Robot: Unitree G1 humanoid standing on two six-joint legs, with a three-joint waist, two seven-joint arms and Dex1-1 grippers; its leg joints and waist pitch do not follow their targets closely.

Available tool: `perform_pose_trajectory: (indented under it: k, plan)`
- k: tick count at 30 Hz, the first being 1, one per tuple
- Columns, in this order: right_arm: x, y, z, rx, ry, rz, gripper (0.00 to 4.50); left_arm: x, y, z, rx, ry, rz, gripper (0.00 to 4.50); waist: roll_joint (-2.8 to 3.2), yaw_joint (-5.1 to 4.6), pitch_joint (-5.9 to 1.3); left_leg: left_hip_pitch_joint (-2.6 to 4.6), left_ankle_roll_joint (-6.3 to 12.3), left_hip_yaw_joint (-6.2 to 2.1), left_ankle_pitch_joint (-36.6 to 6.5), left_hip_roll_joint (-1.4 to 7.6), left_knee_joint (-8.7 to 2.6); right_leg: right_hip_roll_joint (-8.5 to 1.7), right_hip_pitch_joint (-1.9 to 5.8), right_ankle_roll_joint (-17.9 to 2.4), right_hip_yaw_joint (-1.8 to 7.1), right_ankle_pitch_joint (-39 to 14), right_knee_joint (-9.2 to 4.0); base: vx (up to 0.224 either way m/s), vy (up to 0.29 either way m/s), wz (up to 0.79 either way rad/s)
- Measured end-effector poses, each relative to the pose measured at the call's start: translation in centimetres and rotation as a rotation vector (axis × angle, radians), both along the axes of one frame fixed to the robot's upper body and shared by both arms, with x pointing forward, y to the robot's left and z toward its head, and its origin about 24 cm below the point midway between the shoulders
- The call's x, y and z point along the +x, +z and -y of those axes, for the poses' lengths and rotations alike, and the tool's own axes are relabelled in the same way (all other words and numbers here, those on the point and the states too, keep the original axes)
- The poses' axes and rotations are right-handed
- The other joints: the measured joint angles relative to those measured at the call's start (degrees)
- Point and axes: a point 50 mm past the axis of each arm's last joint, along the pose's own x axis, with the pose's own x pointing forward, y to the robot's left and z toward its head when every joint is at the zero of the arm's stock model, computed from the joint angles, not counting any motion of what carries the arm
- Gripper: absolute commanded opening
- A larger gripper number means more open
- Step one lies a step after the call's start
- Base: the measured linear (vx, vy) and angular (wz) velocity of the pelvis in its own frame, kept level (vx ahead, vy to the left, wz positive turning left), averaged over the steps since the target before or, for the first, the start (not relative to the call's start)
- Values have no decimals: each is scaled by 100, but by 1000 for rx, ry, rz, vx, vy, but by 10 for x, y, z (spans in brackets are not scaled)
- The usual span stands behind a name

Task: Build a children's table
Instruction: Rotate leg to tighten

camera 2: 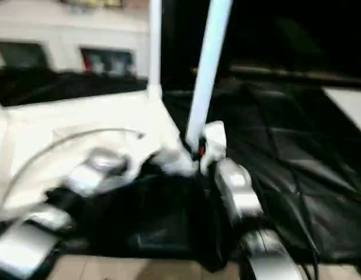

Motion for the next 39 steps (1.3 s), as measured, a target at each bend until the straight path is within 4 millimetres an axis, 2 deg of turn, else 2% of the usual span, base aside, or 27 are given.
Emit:
perform_pose_trajectory:
  k: [2, 5, 11, 16, 18, 21, 22, 24, 25, 26, 31, 32, 33, 39]
  plan:
    - [5, 1, -2, 9, -60, -16, 189, 1, 1, 6, 1, 38, 14, 0, -27, -8, -19, 20, 1, 14, -2, -1, -56, 31, -7, -45, 33, 42, -67, 0, 0, 0]
    - [9, 3, -7, 15, -97, -27, 189, 2, 1, 9, 2, 63, 22, 0, -28, -4, -20, 31, 2, 54, -2, -2, -114, 61, -4, -48, 93, 53, -129, 0, 0, 0]
    - [13, 5, -13, 4, -114, -32, 189, 4, 2, 12, 10, 81, 30, 0, -58, -4, -29, 31, 5, 97, -2, -3, -138, 65, -1, -21, 127, 142, -215, 0, 0, 0]
    - [13, 5, -15, 2, -100, -21, 189, 5, 2, 10, 13, 84, 34, 0, -75, -5, -36, 37, 5, 107, -2, -3, -169, 67, -8, -20, 129, 142, -233, 0, 0, 0]
    - [14, 7, -15, 9, -91, -13, 259, 6, 3, 9, 14, 83, 38, 0, -81, -4, -33, 40, 5, 111, -2, -3, -189, 67, -13, -20, 129, 142, -233, 0, 0, 0]
    - [9, -3, -15, 27, -50, -53, 285, 10, 6, 2, 22, 91, 57, 0, -106, -8, 0, 30, 5, 112, -2, -2, -226, 71, -45, -20, 128, 143, -233, 0, 0, 0]
    - [10, -1, -15, 30, -34, -45, 285, 11, 8, 2, 20, 89, 61, 0, -104, -7, 0, 19, 5, 115, -1, -2, -230, 71, -58, -22, 129, 149, -233, 0, 0, 0]
    - [11, 0, -15, 30, -4, -47, 318, 13, 10, -1, 25, 92, 72, 0, -124, -5, 11, -9, 25, 118, 15, 0, -229, 72, -91, -25, 130, 234, -231, 0, 0, 0]
    - [11, 1, -14, 32, 7, -45, 318, 14, 11, -2, 26, 95, 75, 0, -124, -7, 12, -17, 25, 119, 16, 1, -230, 73, -105, -27, 130, 238, -229, 0, 0, 0]
    - [10, 1, -12, 36, 31, -46, 339, 15, 13, -6, 26, 102, 84, 0, -120, -17, 16, -41, 25, 120, 16, 6, -233, 79, -122, -35, 129, 243, -230, 0, 0, 0]
    - [4, -5, -5, 42, 101, -76, 357, 19, 19, -11, 23, 87, 113, 0, -104, -8, 23, -104, 66, 127, 56, 13, -229, 86, -197, -66, 130, 258, -225, 0, 0, 0]
    - [2, -7, -4, 41, 118, -79, 375, 20, 20, -13, 23, 83, 118, 0, -102, -6, 25, -115, 97, 131, 78, 14, -227, 86, -205, -68, 130, 256, -226, 0, 0, 0]
    - [0, -7, -2, 39, 140, -75, 387, 20, 21, -14, 21, 71, 120, 0, -99, -6, 27, -121, 136, 134, 117, 14, -224, 86, -207, -70, 130, 255, -227, 0, 0, 0]
    - [-13, 3, 18, 14, 317, -29, 387, 16, 24, -24, 14, -55, 130, 0, -116, 6, 41, -163, 138, 138, 122, 13, -190, 78, -218, -70, 131, 254, -235, 0, 0, 0]
